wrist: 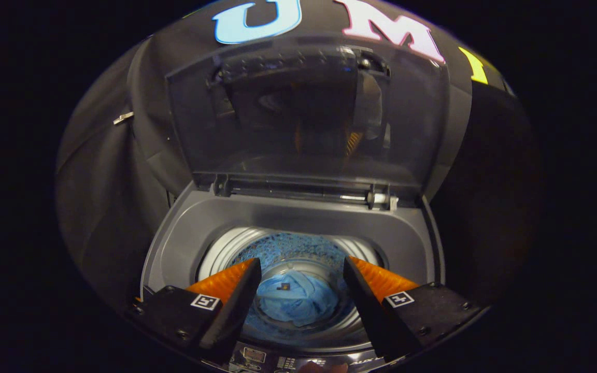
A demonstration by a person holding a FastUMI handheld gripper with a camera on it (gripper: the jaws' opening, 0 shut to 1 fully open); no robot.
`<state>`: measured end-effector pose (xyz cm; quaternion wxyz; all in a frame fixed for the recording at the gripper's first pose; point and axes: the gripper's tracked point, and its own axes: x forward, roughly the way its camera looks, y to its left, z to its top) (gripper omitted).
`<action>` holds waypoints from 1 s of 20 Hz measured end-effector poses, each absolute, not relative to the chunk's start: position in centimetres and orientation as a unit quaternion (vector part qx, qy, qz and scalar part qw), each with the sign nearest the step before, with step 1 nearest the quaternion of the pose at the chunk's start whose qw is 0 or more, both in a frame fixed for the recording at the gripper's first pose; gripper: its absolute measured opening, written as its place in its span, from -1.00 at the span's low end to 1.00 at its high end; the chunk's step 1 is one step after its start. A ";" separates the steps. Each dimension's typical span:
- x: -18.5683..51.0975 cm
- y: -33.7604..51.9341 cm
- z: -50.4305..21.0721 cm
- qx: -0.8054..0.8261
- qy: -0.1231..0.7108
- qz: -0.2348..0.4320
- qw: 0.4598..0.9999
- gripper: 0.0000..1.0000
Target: Put the clothes into the washing machine and then close the washing machine lid.
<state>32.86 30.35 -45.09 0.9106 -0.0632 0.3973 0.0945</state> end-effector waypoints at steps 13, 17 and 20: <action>35.0 33.5 -25.3 -0.019 0.236 0.155 0.959 0.98; 37.7 32.6 -20.7 -0.010 0.199 0.140 0.970 0.98; 41.2 33.0 -17.6 -0.006 0.161 0.138 0.977 0.97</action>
